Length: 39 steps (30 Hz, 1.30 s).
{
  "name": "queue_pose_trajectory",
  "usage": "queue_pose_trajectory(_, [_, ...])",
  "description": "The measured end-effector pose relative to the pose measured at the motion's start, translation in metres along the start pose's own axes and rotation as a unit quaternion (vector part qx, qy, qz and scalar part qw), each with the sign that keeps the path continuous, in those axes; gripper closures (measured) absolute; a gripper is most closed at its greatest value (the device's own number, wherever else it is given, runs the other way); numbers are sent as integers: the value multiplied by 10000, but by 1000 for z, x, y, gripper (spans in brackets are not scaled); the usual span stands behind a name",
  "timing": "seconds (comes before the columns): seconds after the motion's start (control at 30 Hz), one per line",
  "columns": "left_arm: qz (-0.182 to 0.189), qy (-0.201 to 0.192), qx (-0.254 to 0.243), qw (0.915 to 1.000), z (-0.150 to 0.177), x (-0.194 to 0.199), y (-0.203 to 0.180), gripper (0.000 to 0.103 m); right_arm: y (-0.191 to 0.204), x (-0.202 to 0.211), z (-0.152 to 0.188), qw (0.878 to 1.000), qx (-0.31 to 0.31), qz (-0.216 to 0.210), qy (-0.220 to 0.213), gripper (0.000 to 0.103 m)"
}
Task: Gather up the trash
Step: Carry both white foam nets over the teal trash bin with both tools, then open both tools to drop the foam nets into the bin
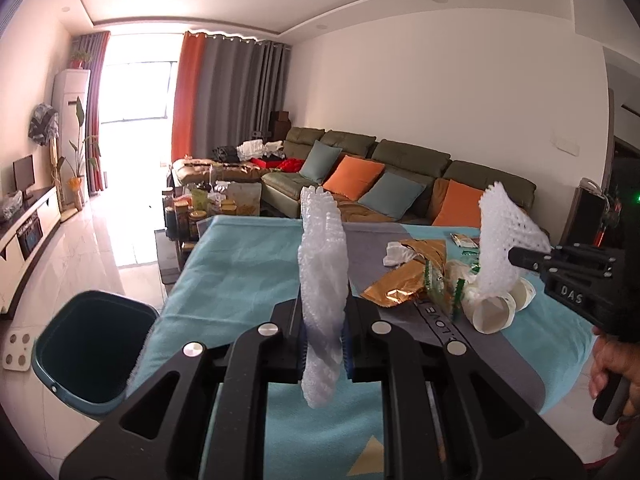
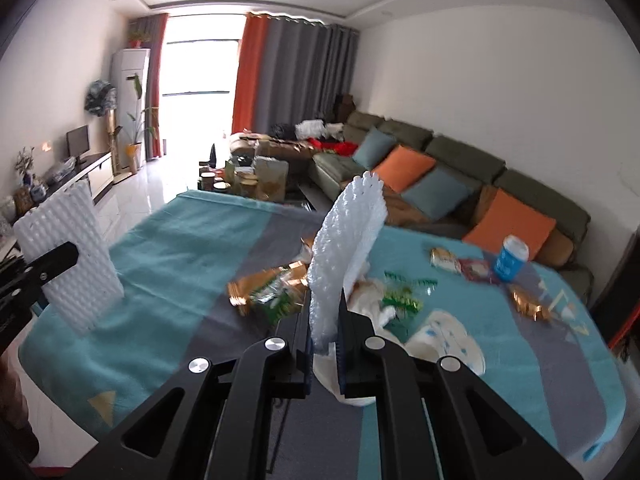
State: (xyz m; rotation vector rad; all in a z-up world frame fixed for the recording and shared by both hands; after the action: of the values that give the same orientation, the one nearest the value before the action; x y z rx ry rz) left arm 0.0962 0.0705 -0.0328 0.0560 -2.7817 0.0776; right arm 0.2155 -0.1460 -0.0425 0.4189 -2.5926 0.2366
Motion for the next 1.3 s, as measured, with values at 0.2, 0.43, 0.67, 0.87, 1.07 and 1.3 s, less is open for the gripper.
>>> queue_pose_trajectory(0.2, [-349, -118, 31, 9993, -5, 11, 20, 90, 31, 1, -24, 9971, 24, -738, -167, 95])
queue_pose_trajectory(0.43, [-1150, -134, 199, 9931, -3, 28, 73, 90, 108, -16, -48, 9789, 197, -2024, -186, 95])
queue_pose_trajectory(0.67, [-2118, -8, 446, 9763, 7, 49, 145, 90, 199, -36, -65, 9452, 445, -3232, 77, 95])
queue_pose_trajectory(0.87, [-2507, 180, 806, 9645, 15, 55, 206, 90, 272, -59, -69, 9115, 557, -4023, 643, 95])
queue_pose_trajectory(1.07, [-2553, 467, 1255, 9575, 30, 45, 252, 90, 328, -86, -53, 8900, 705, -4297, 1354, 94])
queue_pose_trajectory(1.3, [-2413, 1030, 1787, 9483, 63, -3, 292, 90, 372, -121, -20, 8782, 824, -4140, 2248, 92])
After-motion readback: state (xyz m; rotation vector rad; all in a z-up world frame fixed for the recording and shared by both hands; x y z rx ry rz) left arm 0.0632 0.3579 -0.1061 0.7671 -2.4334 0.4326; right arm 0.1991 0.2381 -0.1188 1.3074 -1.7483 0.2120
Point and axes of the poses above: each gripper's, at about its wrist camera, not at the fingertips, and x roughly against the way its jaws point, y to its left, z to its underside, the point moved 6 cm from there along -x, roughly the way its jaws point, and after that the axes turned 4 degrees about -x, right-handed, at the moved point
